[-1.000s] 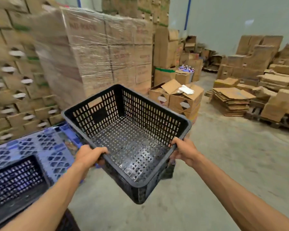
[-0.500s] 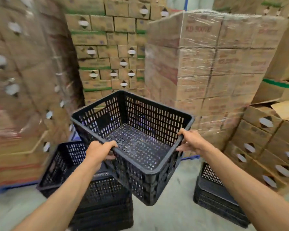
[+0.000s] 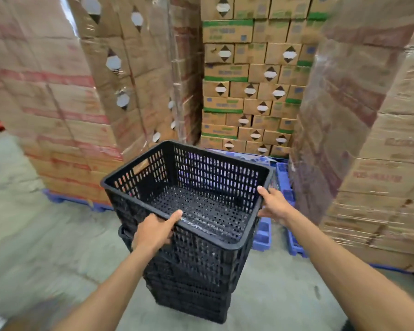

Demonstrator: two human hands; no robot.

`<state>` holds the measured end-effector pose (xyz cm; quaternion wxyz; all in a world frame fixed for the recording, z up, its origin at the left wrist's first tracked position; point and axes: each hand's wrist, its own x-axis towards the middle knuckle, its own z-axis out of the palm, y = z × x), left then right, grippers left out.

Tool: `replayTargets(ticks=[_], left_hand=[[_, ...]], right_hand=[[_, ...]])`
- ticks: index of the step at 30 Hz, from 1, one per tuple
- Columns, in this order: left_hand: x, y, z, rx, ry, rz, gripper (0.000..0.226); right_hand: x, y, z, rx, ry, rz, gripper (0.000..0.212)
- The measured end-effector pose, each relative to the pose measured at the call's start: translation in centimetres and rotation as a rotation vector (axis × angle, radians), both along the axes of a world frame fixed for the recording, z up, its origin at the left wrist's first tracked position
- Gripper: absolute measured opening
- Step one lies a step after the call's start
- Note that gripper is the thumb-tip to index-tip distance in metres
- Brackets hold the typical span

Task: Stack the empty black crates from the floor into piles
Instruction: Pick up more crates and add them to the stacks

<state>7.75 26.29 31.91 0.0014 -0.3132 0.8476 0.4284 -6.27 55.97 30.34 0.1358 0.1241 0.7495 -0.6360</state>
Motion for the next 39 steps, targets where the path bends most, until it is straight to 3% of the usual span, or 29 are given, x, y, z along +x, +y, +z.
replayTargets(ticks=[3,5,7,11,14,18,23,28,36,39], left_hand=[[-0.3,-1.0,0.7,-0.499,0.085,0.020,0.087],[-1.1,-1.8,0.9,-0.657,0.260,-0.044,0.080],[-2.1,-3.0,0.6,-0.737,0.298,-0.267,0.067],[-4.5,-5.4,0.2,-0.762,0.252,-0.558,0.045],[-6.1,-6.3,0.9,-0.790,0.204,-0.746,0.053],[-6.8,-6.1,-0.3,-0.941,0.146,-0.951,0.054],[-8.3,-6.3,-1.1,-0.970,0.234,-0.872,0.042],[-9.6,-6.4,-1.3,-0.991,0.237,-0.867,0.037],[-11.1,-5.9,-1.2,-0.967,0.276,-0.842,0.029],[-10.0,-5.3,-2.7,-0.968,0.322,-0.817,0.038]], right_hand=[[-0.7,-1.6,0.8,-0.004,0.057,0.031,0.073],[-1.2,-2.9,0.9,0.053,0.144,0.086,0.071],[-1.2,-4.0,0.8,0.135,0.220,0.125,0.072],[-1.1,-5.1,0.0,0.123,0.144,0.102,0.073],[-0.9,-5.2,-0.7,0.083,0.070,0.038,0.076],[-1.2,-5.6,-1.3,0.126,0.155,-0.076,0.071],[-3.0,-7.0,-0.2,0.233,0.209,-0.102,0.060],[-3.7,-7.1,-0.2,0.379,0.273,-0.112,0.025],[-4.9,-7.7,2.0,0.784,0.254,-0.045,0.031],[-4.5,-8.1,1.9,0.928,0.232,-0.016,0.036]])
